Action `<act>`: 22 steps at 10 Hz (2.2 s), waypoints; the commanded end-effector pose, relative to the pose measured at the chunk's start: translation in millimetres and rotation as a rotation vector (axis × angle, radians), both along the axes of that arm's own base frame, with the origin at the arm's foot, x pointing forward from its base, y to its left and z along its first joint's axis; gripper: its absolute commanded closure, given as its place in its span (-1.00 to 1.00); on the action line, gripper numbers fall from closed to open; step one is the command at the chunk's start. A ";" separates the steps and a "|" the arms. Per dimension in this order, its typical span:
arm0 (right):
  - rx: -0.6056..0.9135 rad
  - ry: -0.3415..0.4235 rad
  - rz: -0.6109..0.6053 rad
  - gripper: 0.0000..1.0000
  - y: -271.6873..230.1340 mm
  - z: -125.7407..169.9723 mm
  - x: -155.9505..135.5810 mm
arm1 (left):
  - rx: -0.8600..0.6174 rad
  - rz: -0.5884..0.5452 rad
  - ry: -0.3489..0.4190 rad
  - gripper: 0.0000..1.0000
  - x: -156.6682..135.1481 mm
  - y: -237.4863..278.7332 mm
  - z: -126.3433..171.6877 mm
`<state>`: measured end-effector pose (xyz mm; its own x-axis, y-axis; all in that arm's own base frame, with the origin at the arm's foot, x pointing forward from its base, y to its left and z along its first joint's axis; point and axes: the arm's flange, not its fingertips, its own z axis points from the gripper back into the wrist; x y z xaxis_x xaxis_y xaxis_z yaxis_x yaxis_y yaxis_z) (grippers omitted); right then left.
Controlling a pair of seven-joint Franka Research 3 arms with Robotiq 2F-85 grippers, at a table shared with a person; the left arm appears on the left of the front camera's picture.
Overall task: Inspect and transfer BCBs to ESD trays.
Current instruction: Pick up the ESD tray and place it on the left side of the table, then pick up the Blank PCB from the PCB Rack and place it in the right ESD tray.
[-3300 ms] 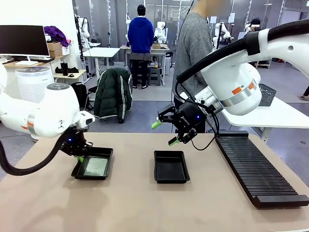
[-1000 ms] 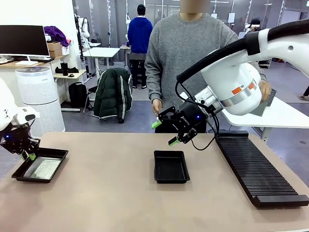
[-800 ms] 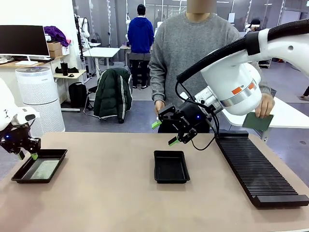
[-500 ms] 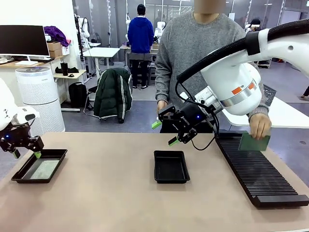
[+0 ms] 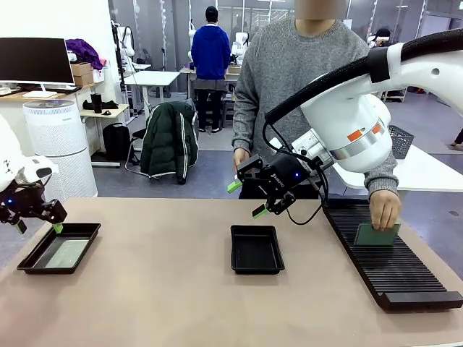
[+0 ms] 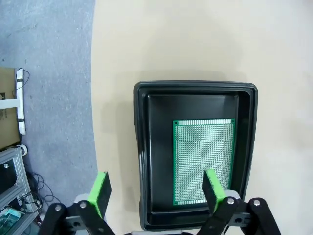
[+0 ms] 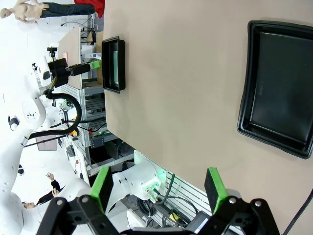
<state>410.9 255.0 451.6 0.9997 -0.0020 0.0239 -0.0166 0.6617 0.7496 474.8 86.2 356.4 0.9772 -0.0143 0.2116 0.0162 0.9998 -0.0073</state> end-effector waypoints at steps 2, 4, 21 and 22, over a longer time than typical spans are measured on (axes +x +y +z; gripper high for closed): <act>-0.008 0.003 0.003 -1.00 0.2 -0.8 -0.3 | 0.003 0.002 -0.006 -1.00 1.4 0.6 -2.7; -0.008 0.003 0.003 -1.00 0.2 -0.8 -0.3 | 0.003 0.002 -0.006 -1.00 1.4 0.6 -2.7; -0.171 -0.152 0.027 -1.00 -84.0 121.6 -68.4 | -0.118 -0.021 -0.050 -1.00 -44.2 -17.5 98.9; -0.206 -0.178 0.058 -1.00 -100.4 133.7 -76.8 | -0.132 -0.020 -0.049 -1.00 -47.0 -21.5 109.9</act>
